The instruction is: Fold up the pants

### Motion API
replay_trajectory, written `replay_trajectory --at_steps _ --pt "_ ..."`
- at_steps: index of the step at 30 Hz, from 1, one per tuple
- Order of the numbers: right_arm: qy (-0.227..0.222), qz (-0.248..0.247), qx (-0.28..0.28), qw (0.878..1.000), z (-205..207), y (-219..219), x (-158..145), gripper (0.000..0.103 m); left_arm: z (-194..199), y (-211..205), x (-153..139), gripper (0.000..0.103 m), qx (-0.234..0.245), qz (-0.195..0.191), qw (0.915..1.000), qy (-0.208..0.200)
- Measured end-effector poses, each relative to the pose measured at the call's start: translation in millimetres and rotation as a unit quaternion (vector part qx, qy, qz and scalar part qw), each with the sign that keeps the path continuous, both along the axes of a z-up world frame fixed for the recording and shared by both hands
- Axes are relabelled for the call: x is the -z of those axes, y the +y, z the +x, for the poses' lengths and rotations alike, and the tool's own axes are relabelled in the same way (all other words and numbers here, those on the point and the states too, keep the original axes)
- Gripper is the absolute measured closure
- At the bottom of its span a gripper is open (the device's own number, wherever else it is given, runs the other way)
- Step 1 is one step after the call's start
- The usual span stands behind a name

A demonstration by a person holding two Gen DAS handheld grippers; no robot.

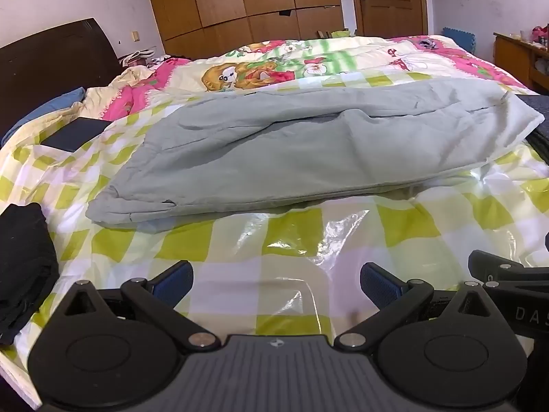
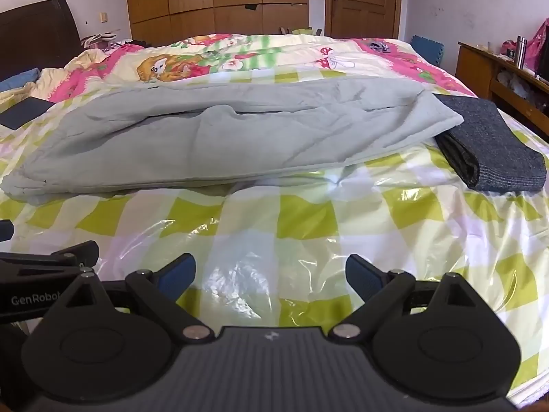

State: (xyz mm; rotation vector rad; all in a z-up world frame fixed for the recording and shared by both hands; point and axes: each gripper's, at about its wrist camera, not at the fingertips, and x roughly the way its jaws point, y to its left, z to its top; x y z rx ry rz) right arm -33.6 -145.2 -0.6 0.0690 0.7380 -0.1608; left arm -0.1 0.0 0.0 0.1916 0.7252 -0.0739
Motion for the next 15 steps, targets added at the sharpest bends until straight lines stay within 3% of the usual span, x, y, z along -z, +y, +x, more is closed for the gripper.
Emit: replay_trajectory --at_steps 15 --pt "0.006 0.003 -0.004 1.0 1.9 1.7 0.4 0.009 0.6 2.9 -1.6 0.0 0.0 0.008 1.0 0.004"
